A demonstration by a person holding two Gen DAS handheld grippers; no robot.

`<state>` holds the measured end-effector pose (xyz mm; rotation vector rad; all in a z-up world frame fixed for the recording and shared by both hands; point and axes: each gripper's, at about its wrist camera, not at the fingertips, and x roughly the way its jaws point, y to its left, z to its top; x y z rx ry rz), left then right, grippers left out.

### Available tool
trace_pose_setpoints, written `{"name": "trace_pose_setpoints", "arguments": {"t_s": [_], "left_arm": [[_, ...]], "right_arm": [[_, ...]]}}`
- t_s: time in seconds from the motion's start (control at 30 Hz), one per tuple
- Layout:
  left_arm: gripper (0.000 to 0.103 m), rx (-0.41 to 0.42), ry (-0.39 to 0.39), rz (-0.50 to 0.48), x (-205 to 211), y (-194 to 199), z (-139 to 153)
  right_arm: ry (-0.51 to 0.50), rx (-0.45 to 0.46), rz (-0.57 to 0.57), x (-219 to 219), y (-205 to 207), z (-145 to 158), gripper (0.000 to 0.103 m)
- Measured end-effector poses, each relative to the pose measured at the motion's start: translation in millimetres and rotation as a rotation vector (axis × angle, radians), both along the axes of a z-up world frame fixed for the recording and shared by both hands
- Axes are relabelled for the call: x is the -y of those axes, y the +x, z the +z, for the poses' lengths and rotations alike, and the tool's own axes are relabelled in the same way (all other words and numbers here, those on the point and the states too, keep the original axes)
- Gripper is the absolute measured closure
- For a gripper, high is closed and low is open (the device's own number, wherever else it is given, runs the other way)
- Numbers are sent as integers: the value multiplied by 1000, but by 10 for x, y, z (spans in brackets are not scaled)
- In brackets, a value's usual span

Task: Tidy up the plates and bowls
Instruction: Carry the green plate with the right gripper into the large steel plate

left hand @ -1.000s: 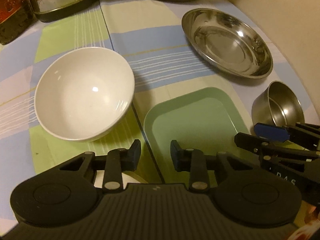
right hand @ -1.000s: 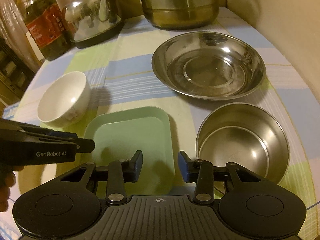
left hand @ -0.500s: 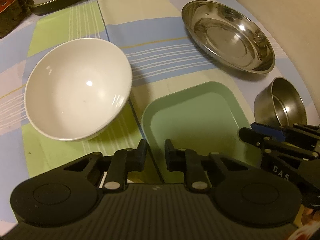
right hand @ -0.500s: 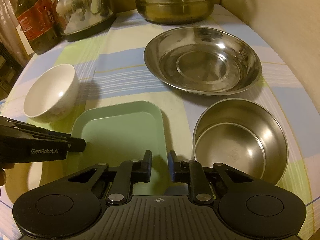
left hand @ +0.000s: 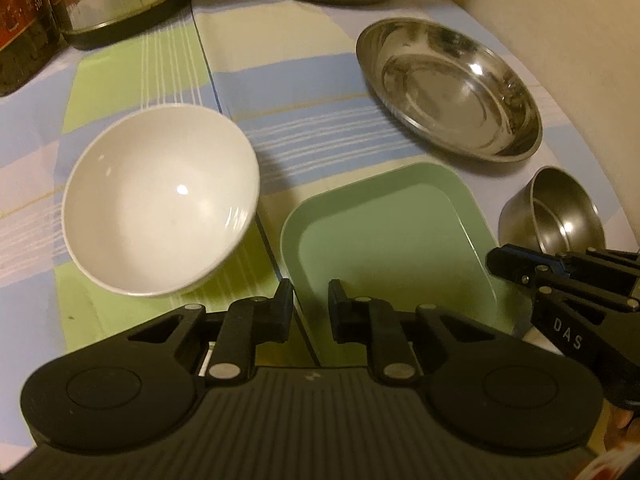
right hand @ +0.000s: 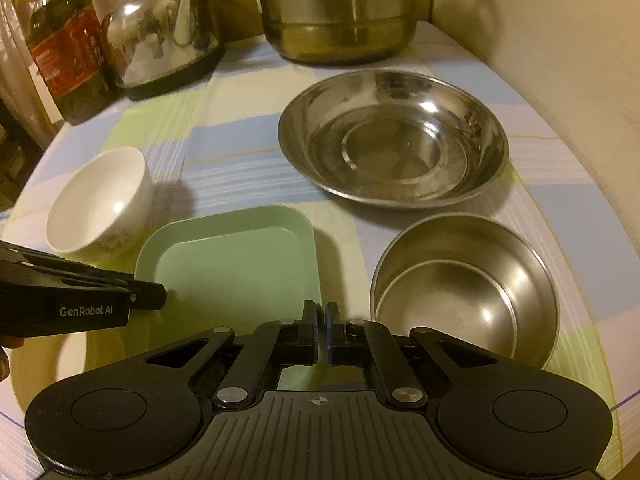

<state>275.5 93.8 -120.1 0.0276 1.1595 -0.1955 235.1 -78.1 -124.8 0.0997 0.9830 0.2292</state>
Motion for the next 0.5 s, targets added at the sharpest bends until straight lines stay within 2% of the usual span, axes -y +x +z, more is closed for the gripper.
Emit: {"name": "trace_pose_setpoints", "arguments": {"t_s": [0.5], "left_arm": [[87,108,3,-27,109,284,424]], "right_arm": [[61,41,-33,125,198,248,99]]}}
